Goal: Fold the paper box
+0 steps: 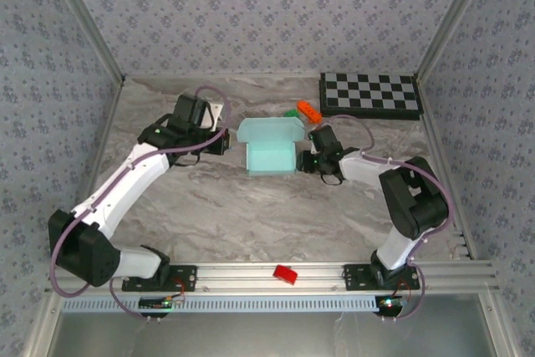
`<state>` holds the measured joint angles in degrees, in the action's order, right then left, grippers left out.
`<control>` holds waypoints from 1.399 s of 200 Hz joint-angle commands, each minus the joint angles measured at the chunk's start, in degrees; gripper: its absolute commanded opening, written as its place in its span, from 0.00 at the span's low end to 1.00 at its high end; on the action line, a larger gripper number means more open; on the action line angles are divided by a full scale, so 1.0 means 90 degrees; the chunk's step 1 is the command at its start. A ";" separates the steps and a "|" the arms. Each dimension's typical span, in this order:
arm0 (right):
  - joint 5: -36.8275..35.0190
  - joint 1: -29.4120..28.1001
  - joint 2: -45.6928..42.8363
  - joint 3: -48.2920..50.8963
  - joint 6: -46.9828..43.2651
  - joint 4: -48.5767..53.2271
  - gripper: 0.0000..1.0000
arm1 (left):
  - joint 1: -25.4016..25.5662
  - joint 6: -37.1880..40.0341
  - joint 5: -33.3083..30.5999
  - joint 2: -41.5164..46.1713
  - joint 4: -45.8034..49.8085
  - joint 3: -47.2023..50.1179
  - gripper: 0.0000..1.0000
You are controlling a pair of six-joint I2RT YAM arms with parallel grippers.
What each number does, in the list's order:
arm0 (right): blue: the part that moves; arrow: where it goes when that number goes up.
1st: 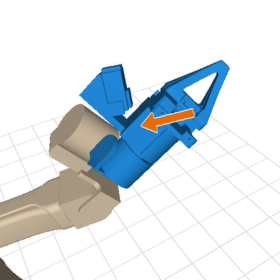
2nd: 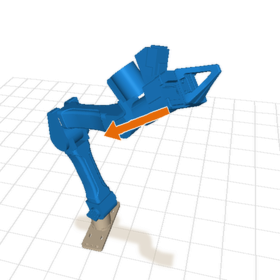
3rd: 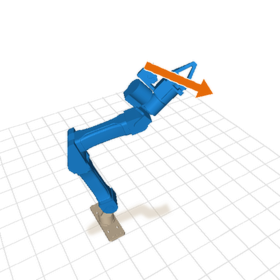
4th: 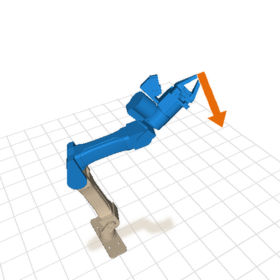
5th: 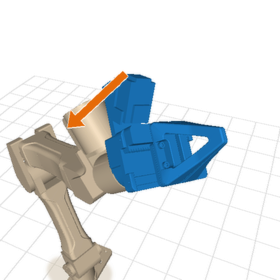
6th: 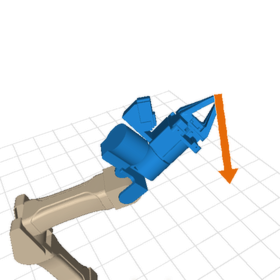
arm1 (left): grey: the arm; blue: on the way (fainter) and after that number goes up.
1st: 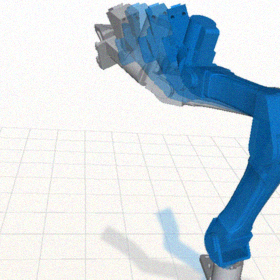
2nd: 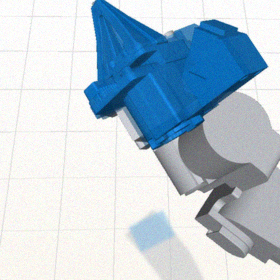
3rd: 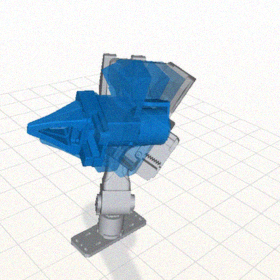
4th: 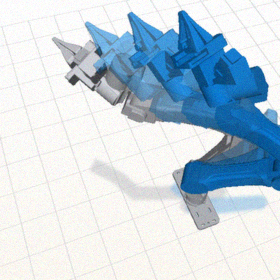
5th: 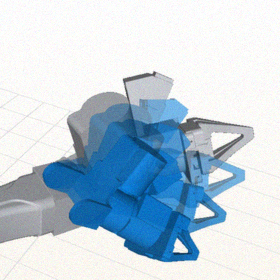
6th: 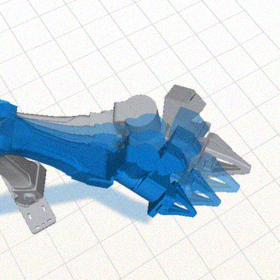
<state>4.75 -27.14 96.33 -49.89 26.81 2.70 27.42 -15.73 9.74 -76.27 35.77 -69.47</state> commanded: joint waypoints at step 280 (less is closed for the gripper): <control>-0.0338 0.0699 -0.1345 0.0767 -0.0039 0.0265 0.41 | 0.1167 -0.0425 -0.0034 -0.3495 -0.1728 -0.0875 0.00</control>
<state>1.74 -21.23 83.99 -42.96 26.57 4.91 37.43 -19.03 9.41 -106.50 20.78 -75.35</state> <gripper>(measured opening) 0.410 0.051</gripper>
